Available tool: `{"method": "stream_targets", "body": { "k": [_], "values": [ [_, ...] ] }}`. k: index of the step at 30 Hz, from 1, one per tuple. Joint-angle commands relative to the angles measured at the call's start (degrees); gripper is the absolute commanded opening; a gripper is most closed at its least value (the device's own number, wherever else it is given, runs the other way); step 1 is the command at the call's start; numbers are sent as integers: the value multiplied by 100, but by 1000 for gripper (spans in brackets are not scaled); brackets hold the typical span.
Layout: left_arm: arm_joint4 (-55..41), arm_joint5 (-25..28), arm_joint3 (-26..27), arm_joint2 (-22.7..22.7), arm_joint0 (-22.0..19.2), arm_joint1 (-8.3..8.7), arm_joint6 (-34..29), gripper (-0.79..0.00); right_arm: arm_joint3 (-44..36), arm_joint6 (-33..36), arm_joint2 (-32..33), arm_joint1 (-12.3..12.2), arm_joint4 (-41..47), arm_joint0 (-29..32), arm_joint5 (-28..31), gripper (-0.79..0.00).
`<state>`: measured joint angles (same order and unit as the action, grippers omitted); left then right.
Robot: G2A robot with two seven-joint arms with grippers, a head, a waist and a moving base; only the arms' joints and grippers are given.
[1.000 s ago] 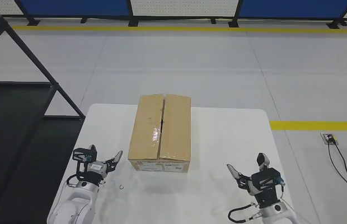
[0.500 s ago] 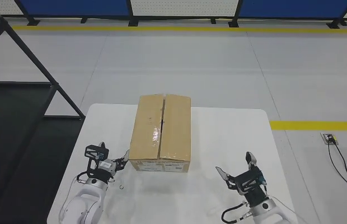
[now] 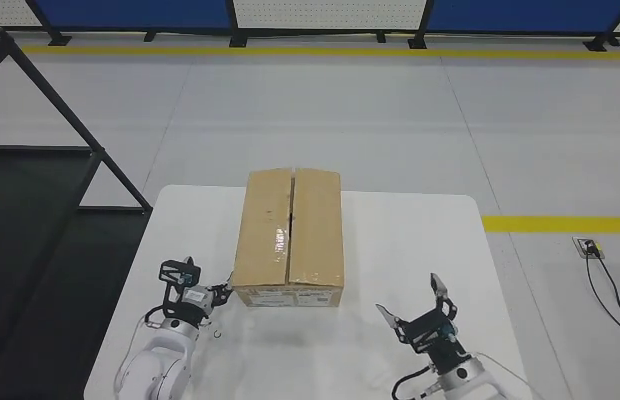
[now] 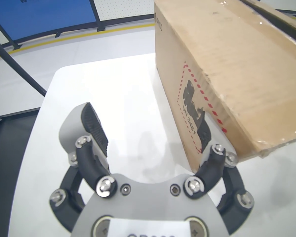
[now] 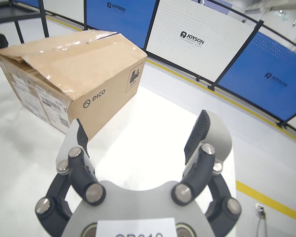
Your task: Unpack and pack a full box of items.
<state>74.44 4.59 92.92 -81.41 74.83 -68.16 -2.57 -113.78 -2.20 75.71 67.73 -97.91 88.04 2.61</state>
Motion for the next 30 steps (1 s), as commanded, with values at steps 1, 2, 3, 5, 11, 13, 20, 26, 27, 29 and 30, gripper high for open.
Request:
{"method": "stream_targets", "body": {
  "k": [1, 2, 3, 5, 11, 13, 20, 26, 27, 29, 30],
  "values": [
    [61, 3, 24, 57, 0, -7, 8, 0, -3, 15, -213, 15, -584, -38, -179, 0],
    [76, 9, 40, 87, 2, -12, 10, 0, 9, 64, -300, 26, -818, -60, -308, 0],
    [95, 12, 58, 111, 5, -16, 17, 0, 33, 204, -345, 36, -1129, -87, -524, 0],
    [152, 4, 83, 143, 23, -21, 28, 0, 42, 276, -359, 41, -1231, -94, -619, 0],
    [203, -59, 61, 132, 43, -25, 41, 0, 42, 276, -359, 41, -1231, -94, -619, 0],
    [203, -59, 61, 132, 43, -25, 41, 0, 42, 276, -359, 41, -1231, -94, -619, 0],
    [242, -13, 112, 158, 68, -27, 52, 0, 146, -473, -675, 59, -1722, -231, -528, 0],
    [360, 35, 134, 300, 75, -48, 26, 0, 172, -275, -1156, 110, -2899, -514, -625, 0],
    [373, 44, 130, 324, 71, -52, 23, 0, 192, -220, -1234, 127, -3019, -578, -664, 0],
    [422, 74, 140, 379, 69, -59, 22, 0, 250, -127, -1394, 162, -3183, -691, -722, 0],
    [437, 75, 154, 402, 74, -63, 29, 0, 296, -100, -1478, 175, -3262, -748, -639, 0]
  ]
}}
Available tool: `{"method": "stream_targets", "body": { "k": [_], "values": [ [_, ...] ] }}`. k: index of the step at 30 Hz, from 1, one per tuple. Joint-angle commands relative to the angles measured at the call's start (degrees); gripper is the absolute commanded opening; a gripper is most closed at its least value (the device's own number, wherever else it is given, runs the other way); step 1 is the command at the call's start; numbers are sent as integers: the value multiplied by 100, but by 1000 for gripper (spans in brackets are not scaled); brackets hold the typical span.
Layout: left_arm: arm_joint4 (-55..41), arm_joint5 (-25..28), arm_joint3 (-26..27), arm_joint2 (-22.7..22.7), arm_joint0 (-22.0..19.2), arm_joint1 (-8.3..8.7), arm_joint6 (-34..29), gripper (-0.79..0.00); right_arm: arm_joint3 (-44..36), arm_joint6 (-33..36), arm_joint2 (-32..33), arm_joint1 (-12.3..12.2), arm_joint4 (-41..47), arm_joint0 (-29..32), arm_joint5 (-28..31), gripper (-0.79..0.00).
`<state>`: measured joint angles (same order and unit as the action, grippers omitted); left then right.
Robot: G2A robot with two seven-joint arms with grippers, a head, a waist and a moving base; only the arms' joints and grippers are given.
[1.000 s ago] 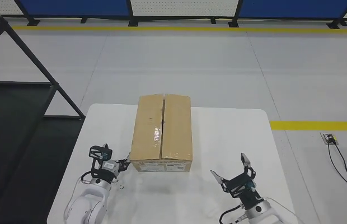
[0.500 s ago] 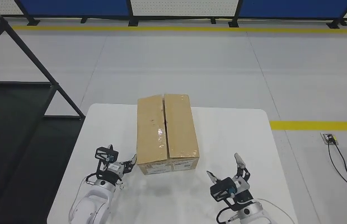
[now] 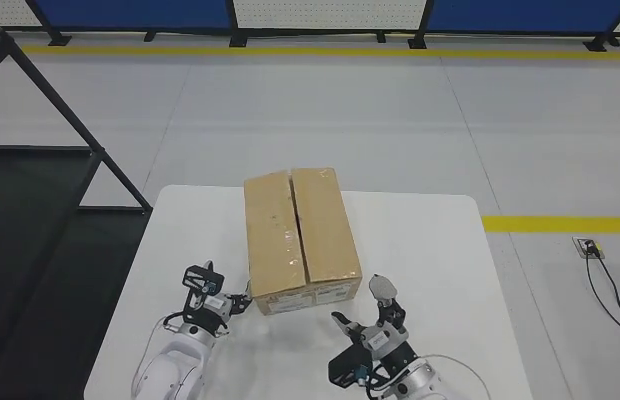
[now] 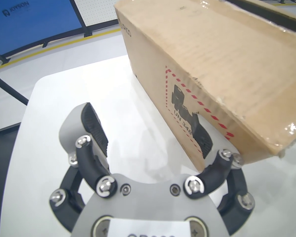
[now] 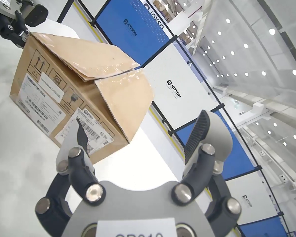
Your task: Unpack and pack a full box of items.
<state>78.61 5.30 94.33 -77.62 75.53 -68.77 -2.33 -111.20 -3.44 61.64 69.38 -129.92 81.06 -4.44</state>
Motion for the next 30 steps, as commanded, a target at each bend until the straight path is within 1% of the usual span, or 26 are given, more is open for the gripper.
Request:
{"method": "stream_targets", "body": {
  "k": [1, 6, 15, 18, 22, 30],
  "values": [
    [31, 0, 30, 44, 13, -7, 11, 0, 47, 15, -100, 13, -89, -72, 125, 0],
    [123, -39, 76, 41, 89, -11, 63, 0, 47, 15, -100, 13, -89, -72, 125, 0],
    [123, -39, 76, 41, 89, -11, 63, 0, 71, 61, -103, 20, -143, -78, 68, 0],
    [210, 23, 158, 76, 112, -11, 81, 0, 146, 451, -214, 61, -629, -170, -139, 0],
    [306, 47, 212, 150, 109, -22, 50, 0, 222, 754, -363, 123, -1063, -306, -381, 0],
    [370, 123, 250, 281, 85, -48, 61, 0, 508, 1249, -578, 254, -1611, -646, -576, 0]
  ]
}}
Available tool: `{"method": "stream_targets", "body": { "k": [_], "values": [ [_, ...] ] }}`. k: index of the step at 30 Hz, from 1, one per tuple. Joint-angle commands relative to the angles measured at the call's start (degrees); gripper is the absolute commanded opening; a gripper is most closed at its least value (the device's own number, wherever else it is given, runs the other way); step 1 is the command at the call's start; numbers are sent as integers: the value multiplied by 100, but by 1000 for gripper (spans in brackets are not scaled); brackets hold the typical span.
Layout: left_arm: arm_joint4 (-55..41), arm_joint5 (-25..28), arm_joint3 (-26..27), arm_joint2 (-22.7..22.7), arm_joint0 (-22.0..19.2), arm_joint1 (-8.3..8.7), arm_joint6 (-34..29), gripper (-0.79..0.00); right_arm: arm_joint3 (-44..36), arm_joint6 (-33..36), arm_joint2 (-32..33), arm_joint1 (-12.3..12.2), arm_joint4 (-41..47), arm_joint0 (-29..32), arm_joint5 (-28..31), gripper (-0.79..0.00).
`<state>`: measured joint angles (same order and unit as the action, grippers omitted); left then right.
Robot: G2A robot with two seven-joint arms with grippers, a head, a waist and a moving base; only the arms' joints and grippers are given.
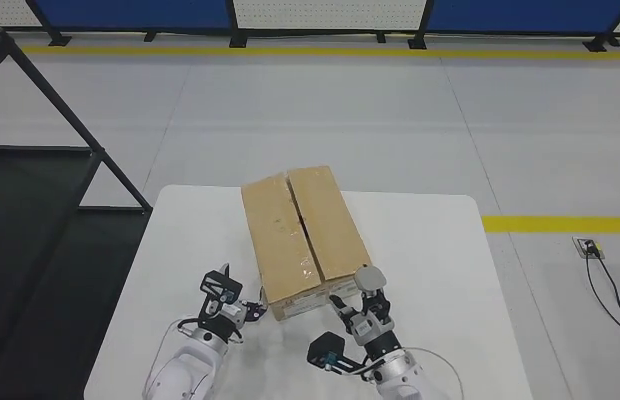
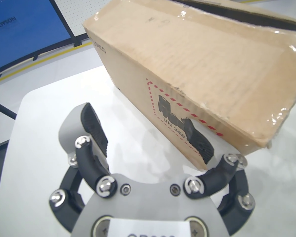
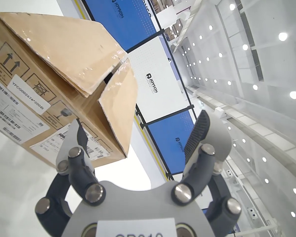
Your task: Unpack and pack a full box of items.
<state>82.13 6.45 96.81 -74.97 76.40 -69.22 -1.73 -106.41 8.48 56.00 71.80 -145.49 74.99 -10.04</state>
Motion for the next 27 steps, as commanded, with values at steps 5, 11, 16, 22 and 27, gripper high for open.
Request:
{"method": "stream_targets", "body": {
  "k": [5, 11, 16, 22, 27],
  "values": [
    [19, 47, 36, 115, -46, -25, 14, 0, 207, 373, -73, 98, -327, -222, -255, 0],
    [26, 86, 87, 225, -91, -50, 10, 0, 402, 647, -94, 184, -544, -402, -240, 0],
    [111, 134, 90, 316, -121, -66, -25, 0, 530, 991, -88, 251, -829, -513, -231, 0],
    [174, 194, 88, 409, -171, -84, -70, 0, 460, 1069, 22, 295, -902, -440, -350, 0],
    [241, 221, 80, 489, -229, -102, -95, 0, 402, 924, 149, 321, -667, -399, -262, 0]
  ]
}}
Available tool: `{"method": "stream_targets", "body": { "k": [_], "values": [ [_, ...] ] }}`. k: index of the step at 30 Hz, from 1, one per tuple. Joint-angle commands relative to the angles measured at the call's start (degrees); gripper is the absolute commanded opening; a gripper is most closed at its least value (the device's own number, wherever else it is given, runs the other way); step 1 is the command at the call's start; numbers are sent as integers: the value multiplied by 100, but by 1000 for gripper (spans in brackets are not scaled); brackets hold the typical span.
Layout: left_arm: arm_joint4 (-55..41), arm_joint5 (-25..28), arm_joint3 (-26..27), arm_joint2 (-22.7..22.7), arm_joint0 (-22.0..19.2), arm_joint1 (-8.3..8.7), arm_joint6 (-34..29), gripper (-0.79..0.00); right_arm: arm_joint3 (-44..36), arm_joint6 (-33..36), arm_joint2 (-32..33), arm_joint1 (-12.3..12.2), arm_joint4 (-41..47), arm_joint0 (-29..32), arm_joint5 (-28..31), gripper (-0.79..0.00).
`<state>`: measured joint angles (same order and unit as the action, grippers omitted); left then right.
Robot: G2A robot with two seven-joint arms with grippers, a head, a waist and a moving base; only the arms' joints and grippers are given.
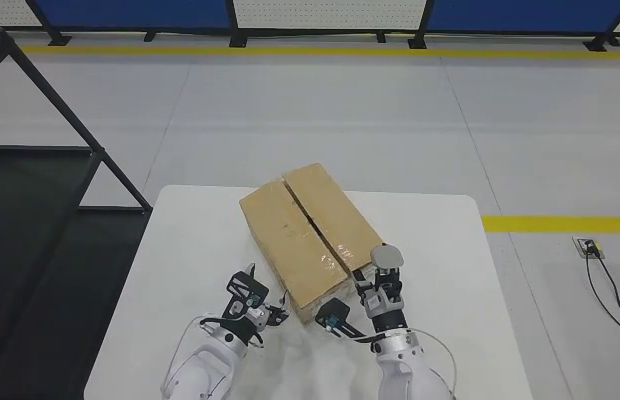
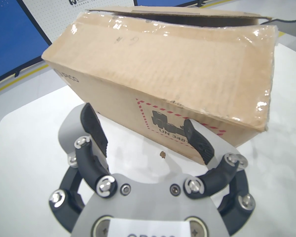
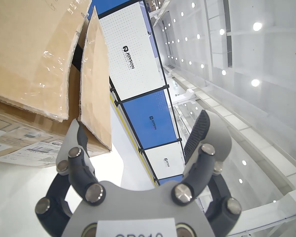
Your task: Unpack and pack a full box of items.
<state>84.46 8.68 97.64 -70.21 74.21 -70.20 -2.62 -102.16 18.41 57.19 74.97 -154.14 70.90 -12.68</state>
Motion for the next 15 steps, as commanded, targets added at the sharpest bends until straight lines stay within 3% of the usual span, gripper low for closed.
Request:
{"method": "stream_targets", "body": {
  "k": [1, 5, 15],
  "values": [
    [13, -5, -6, 27, -22, -8, -13, 0, -13, -92, 114, -1, 225, 30, 23, 0],
    [7, 6, -19, 78, -77, -25, -38, 0, -167, -253, 403, -30, 315, 264, -67, 0],
    [184, 122, -100, 357, -332, -82, -163, 0, -585, -655, 1160, -89, 774, 1204, -1020, 0]
  ]
}}
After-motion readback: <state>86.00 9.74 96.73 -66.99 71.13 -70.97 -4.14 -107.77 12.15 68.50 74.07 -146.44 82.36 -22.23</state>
